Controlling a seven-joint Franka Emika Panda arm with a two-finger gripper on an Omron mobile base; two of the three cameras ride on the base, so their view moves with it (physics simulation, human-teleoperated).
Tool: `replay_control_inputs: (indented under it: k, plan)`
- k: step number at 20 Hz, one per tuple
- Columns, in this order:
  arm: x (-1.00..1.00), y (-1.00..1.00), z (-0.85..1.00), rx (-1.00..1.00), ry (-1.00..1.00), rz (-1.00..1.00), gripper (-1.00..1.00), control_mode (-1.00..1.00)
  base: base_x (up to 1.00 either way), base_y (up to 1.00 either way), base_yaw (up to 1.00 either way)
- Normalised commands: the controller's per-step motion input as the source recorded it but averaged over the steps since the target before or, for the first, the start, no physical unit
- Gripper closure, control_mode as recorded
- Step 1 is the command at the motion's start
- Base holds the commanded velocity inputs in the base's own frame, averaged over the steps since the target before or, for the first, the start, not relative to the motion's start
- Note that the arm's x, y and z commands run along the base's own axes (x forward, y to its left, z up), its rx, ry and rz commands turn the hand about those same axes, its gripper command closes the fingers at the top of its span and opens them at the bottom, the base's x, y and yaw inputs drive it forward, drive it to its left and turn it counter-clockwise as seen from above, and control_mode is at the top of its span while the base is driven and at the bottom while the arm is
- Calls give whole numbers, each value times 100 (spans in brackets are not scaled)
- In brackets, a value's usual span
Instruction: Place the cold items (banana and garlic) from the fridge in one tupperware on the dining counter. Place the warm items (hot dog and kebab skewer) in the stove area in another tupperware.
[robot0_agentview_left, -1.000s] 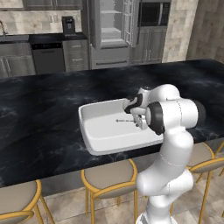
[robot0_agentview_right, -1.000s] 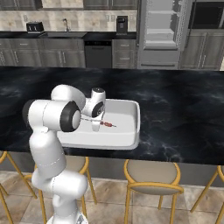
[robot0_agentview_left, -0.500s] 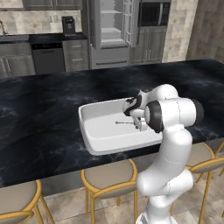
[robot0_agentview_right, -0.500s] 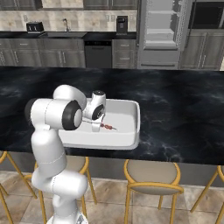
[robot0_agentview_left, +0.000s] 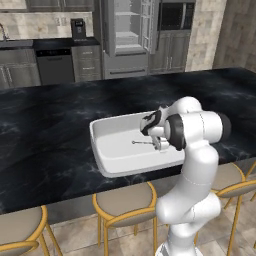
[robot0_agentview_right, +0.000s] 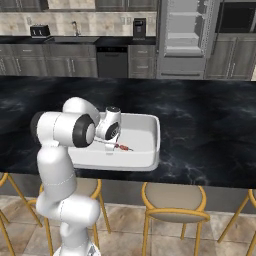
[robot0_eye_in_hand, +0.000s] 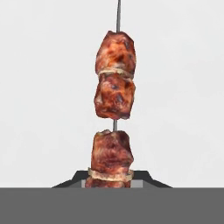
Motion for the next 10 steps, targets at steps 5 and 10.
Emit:
replay_control_inputs:
  k: [5,10]
  plan:
    - [6,0,-16,0,0,0,-100,-100,0,0,0]
    - [6,0,-4,0,0,0,-100,-100,0,0,0]
